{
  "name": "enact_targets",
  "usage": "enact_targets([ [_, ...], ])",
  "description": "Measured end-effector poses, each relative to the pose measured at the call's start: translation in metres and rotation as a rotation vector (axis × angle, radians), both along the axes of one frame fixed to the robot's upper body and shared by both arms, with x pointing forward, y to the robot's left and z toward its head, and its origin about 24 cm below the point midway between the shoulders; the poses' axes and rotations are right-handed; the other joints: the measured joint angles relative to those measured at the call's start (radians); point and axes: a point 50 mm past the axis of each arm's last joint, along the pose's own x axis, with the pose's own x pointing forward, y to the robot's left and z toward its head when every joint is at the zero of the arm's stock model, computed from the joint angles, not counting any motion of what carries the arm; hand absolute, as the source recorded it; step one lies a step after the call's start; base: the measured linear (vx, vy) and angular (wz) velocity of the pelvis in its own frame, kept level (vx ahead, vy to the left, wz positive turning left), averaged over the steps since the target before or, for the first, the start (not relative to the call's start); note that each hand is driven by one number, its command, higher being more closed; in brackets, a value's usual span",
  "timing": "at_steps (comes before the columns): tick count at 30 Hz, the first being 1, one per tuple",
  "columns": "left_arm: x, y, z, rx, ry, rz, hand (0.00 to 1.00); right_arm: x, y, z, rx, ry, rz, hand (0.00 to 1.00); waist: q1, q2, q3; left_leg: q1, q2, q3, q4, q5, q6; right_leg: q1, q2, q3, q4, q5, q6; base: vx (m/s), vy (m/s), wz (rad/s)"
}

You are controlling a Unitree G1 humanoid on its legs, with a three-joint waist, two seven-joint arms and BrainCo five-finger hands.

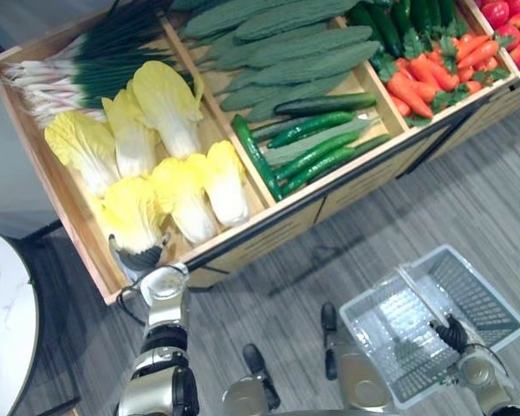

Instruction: Pick vegetable in the basket

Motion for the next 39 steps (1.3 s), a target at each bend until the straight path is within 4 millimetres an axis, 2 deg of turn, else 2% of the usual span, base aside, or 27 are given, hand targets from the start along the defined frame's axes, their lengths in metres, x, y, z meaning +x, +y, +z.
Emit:
enact_targets([
  [4,0.003,0.003,-0.001,0.023,0.046,-0.015,0.0,0.004,0.001,0.001,-0.005,-0.008,0.011,1.0,-0.001,0.007,0.008,-0.001,0.003,0.004,-0.001,-0.003,-0.004,-0.002,0.003,0.005,-0.008,0.002,0.002,-0.02,-0.035,-0.05],
  [5,0.003,0.004,-0.001,0.029,0.057,-0.018,1.0,0.004,0.001,0.002,-0.006,-0.009,0.015,1.0,-0.001,0.009,0.009,-0.001,0.003,0.006,-0.001,-0.003,-0.004,-0.002,0.004,0.007,-0.012,0.004,0.002,-0.01,-0.036,-0.1],
  [9,-0.001,0.012,-0.005,0.073,0.121,-0.01,1.0,0.013,0.001,0.006,-0.02,-0.019,0.038,1.0,0.005,0.02,0.014,0.0,0.01,0.03,-0.001,-0.005,-0.007,-0.014,0.013,0.029,-0.014,0.008,0.003,0.0,-0.038,-0.16],
  [16,-0.003,0.03,-0.002,0.126,0.187,-0.016,1.0,0.02,0.002,0.009,-0.036,-0.012,0.085,1.0,0.022,0.022,0.013,0.002,0.013,0.048,-0.002,-0.008,-0.011,-0.018,0.02,0.041,-0.018,0.011,0.002,0.01,-0.023,-0.07],
  [26,-0.002,0.03,-0.006,0.097,0.215,-0.055,1.0,0.023,0.005,0.009,-0.031,0.006,0.123,1.0,0.021,0.023,0.013,0.02,0.006,0.046,-0.002,-0.009,-0.011,0.02,0.007,0.036,-0.051,0.034,0.007,0.0,-0.004,0.01],
  [29,0.002,0.024,-0.005,0.037,0.162,-0.049,1.0,0.022,0.004,0.008,-0.031,0.012,0.119,1.0,0.02,0.023,0.013,0.019,0.003,0.028,-0.002,-0.01,-0.01,0.028,0.002,0.024,-0.054,0.035,0.009,0.0,-0.023,0.13],
  [33,0.006,0.004,-0.006,-0.033,0.073,-0.062,1.0,0.014,0.003,0.004,-0.028,0.032,0.105,1.0,0.02,0.022,0.012,0.02,0.0,-0.006,-0.002,-0.009,-0.009,0.053,-0.008,-0.009,-0.064,0.035,0.009,0.01,-0.017,0.23],
  [37,0.001,-0.018,0.001,-0.103,-0.084,-0.037,1.0,0.009,0.001,0.001,-0.016,0.042,0.069,1.0,0.021,0.018,0.01,0.024,-0.01,-0.032,0.002,-0.009,-0.008,0.071,-0.018,-0.028,-0.064,0.035,0.009,0.01,-0.002,0.16],
  [39,-0.005,-0.022,0.0,-0.121,-0.121,-0.025,1.0,0.007,0.0,0.0,-0.01,0.043,0.05,1.0,0.023,0.017,0.009,0.035,-0.011,-0.033,0.004,-0.009,-0.008,0.085,-0.019,-0.03,-0.064,0.035,0.009,0.0,-0.012,0.07],
])
